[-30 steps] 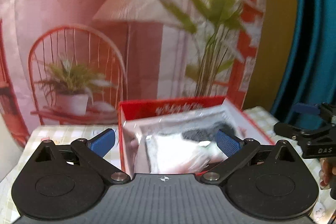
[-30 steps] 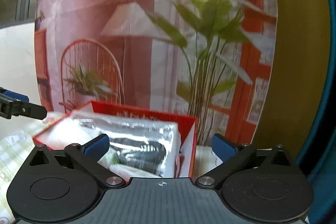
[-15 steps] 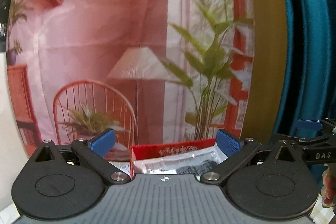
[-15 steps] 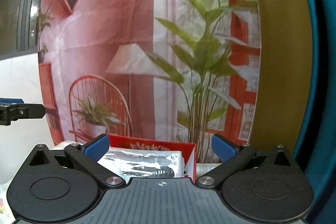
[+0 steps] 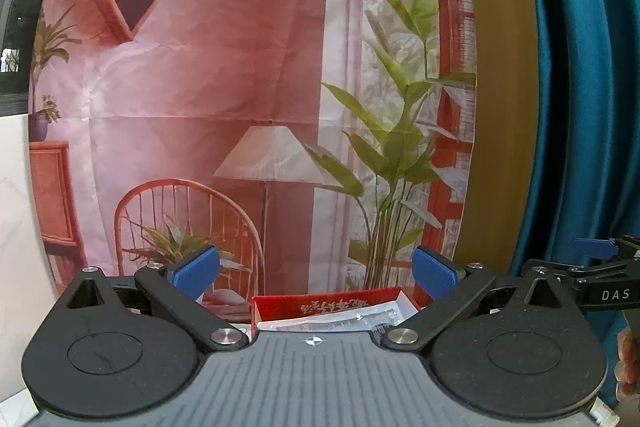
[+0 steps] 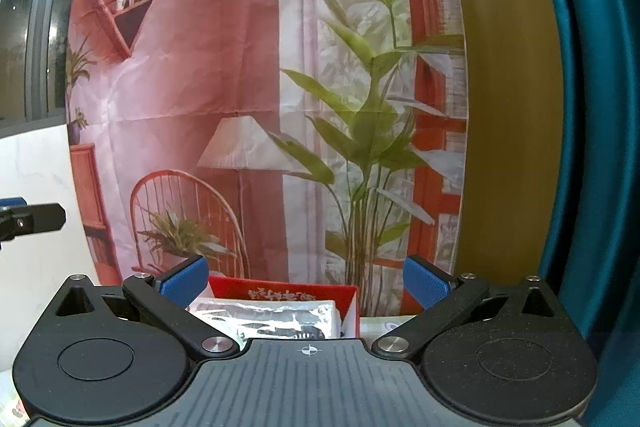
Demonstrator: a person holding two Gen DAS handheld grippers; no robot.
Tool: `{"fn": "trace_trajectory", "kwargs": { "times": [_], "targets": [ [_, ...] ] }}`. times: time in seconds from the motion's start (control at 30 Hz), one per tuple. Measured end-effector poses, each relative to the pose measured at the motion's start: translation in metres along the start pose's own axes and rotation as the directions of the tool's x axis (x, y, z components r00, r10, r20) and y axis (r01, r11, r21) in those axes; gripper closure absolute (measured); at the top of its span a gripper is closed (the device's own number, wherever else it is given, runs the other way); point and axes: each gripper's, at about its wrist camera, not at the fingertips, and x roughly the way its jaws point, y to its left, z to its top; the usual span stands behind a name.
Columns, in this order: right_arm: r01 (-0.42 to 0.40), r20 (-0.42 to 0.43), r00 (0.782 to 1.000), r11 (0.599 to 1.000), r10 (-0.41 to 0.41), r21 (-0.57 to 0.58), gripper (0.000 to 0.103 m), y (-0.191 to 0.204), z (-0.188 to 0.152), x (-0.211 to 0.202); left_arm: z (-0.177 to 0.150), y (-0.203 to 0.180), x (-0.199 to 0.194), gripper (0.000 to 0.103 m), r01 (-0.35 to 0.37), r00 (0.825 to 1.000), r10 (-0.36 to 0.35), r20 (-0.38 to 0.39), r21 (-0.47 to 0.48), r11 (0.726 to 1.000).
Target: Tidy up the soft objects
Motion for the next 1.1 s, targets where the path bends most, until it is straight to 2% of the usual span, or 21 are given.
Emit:
{"fn": "trace_trajectory", "kwargs": {
  "times": [0.7, 1.1],
  "targets": [
    [0.018, -0.015, 1.000, 1.000, -0.018, 0.001, 0.000, -0.0020, 0.0046, 0.0026, -0.0035, 0.0058, 0.0042, 0.000, -0.065, 0.998, 0.065, -0.018, -0.012, 0.998],
    [0.015, -0.018, 1.000, 1.000, -0.015, -0.006, 0.000, -0.0025, 0.0051, 0.0040, -0.0049, 0.0072, 0.0032, 0.000, -0.063, 0.998, 0.063, -0.018, -0.011, 0.998]
  ]
}}
